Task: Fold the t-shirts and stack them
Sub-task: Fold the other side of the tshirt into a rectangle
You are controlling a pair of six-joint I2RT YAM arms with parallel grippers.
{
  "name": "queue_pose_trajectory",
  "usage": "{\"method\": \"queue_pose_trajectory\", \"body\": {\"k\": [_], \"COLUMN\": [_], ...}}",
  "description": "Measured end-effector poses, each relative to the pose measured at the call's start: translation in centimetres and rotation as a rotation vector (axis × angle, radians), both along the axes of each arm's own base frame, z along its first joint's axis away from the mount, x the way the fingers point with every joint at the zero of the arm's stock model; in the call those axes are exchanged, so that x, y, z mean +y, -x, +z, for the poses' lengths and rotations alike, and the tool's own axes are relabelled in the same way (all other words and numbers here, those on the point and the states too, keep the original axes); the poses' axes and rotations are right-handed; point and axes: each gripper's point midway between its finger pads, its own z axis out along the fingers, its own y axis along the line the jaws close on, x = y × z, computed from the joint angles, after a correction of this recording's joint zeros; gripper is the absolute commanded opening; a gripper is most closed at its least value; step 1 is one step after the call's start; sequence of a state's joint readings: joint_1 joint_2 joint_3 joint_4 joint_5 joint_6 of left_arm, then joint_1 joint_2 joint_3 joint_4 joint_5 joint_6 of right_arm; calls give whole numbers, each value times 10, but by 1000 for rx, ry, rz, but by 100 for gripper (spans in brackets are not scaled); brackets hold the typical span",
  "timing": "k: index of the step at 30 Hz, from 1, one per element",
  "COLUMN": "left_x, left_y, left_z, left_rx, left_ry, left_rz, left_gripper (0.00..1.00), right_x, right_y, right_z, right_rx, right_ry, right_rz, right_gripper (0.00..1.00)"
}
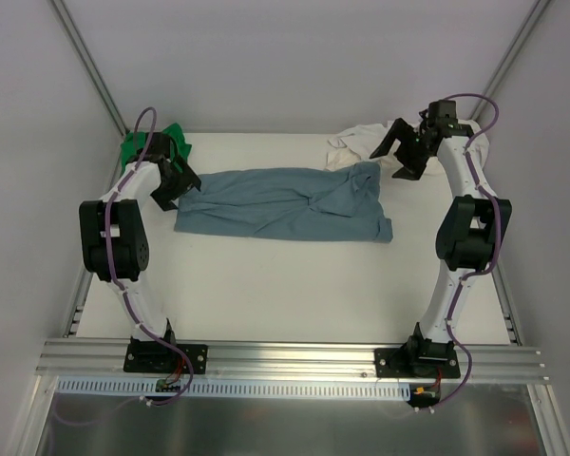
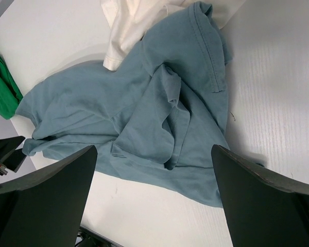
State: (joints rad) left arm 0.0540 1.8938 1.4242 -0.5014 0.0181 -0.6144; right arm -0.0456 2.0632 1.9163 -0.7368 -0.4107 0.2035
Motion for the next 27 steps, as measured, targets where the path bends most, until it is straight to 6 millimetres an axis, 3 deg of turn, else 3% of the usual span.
{"method": "queue_pose_trajectory", "body": {"k": [7,12,17,21,24,27], "left_x": [19,20,1,-31,-49,-60], "left_y": [-2,2,2,12,22,30], "left_z": [3,30,66,88,90,70], "left_rx": [-9,-79,-162,-215,-208,-141], "left_ry": [-92,-105,-36,54,114,141], "left_rz": [57,60,3,-95,-165,-205], "left_gripper": [85,84,82,81,79,79], "right_x": [2,3,3,4,4,4], "right_y": [4,8,17,25,30,33], "right_z": [-3,-5,1,9,12,12], "right_rx": [13,21,14,1,-3,-3], "right_ry": [-16,-20,-16,-13,-10,-8], "right_rz": [9,13,19,23,28,31], "right_gripper": [99,99,100,100,100,99]}}
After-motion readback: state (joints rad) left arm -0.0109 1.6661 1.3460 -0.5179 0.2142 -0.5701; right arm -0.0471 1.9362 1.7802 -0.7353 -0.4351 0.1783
